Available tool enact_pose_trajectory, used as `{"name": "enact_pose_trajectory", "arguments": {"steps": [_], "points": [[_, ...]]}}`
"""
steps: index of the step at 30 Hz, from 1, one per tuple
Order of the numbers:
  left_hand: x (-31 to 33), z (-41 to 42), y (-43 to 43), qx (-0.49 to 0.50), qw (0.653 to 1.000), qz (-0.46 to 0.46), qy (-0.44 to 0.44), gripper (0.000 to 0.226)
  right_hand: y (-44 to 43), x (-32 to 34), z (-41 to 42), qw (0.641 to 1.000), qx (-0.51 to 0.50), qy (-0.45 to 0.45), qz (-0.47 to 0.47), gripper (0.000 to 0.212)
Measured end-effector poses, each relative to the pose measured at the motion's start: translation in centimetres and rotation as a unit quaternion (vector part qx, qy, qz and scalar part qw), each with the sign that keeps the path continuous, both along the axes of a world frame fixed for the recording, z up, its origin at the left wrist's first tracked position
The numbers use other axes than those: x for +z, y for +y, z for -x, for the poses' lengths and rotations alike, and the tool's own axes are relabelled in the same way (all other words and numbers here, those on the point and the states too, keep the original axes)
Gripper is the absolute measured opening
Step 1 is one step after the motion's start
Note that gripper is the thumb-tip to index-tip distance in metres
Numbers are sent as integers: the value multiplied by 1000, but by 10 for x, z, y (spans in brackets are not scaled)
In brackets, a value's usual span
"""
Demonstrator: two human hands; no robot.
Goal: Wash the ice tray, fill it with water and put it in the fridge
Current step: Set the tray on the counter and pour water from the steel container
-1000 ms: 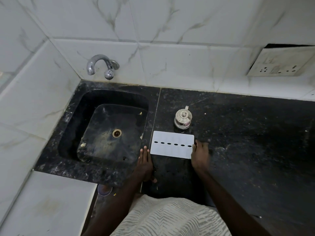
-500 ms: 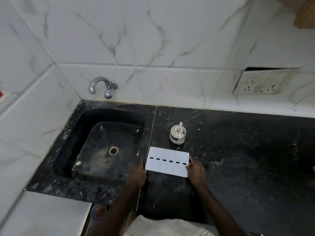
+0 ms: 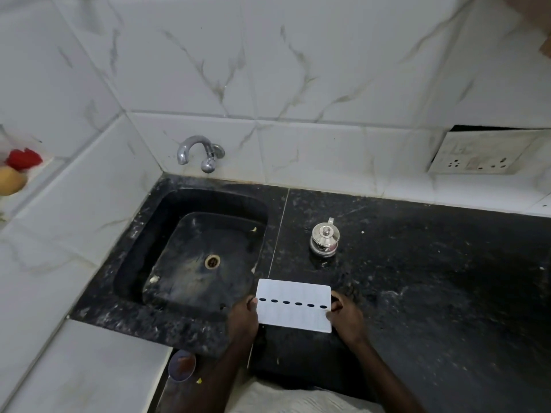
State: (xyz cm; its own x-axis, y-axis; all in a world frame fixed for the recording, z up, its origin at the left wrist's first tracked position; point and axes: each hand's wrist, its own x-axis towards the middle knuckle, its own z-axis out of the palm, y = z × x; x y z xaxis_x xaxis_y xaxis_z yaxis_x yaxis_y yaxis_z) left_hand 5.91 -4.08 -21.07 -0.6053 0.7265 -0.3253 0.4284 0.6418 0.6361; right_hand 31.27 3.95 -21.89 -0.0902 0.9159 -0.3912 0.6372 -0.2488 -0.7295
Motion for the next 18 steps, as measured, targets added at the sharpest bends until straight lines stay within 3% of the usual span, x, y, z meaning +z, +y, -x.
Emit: {"name": "enact_pose_trajectory", "arguments": {"steps": [5,13,18], "points": [[5,5,-10,20,999,35,-12,26,-10,11,7,1000,5,27,3,59],[6,11,-23,101,989,17,-108,17,-29,11,15,990,-64,119,42,61],[10,21,-24,130,983,18,-125,24,-26,27,21,985,-93,142,39,57]]}}
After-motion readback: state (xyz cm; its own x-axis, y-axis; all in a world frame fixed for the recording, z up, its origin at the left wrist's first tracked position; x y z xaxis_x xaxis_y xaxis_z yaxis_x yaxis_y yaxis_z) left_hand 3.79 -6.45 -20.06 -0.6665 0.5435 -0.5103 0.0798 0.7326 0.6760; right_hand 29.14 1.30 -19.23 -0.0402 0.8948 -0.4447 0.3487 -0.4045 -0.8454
